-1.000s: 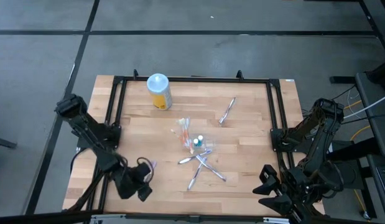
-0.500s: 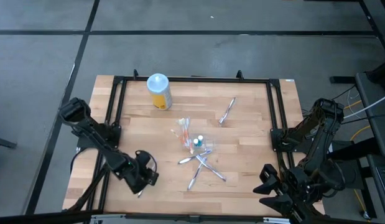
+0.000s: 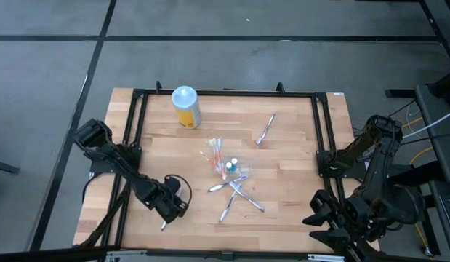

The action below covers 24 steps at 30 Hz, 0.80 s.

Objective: Pick & Place toothbrushing station
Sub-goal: Put the white and violet toothbrush into the right compartment of the transparent organizer

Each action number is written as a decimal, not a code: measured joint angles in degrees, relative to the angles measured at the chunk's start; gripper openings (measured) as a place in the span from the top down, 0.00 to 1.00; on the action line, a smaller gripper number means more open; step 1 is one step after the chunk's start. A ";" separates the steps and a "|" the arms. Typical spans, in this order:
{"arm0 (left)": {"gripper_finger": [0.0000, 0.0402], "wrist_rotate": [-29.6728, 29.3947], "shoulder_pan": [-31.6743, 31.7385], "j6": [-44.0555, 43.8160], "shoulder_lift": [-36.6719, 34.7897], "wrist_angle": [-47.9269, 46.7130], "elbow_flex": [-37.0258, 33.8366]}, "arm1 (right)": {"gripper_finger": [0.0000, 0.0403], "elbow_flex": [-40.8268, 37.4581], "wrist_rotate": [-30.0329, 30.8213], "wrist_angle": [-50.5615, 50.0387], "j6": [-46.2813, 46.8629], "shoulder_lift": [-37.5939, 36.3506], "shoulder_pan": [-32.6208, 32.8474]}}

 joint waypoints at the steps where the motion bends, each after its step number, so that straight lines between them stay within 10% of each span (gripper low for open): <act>1: 0.77 0.49 0.25 -1.11 0.62 -0.16 0.15 | 0.62 0.00 0.27 0.00 0.09 0.00 0.15; 16: 0.98 8.30 6.62 -2.35 1.38 -4.17 0.61 | 0.62 0.00 0.42 -0.04 -1.75 0.00 0.51; 20: 0.99 4.42 6.24 -1.85 -0.58 -3.63 0.23 | 0.62 0.00 0.20 -0.29 -1.71 0.00 0.56; 24: 1.00 -12.54 5.42 -1.32 -4.10 -4.63 -0.15 | 0.62 0.00 0.20 -0.34 -1.75 0.00 0.73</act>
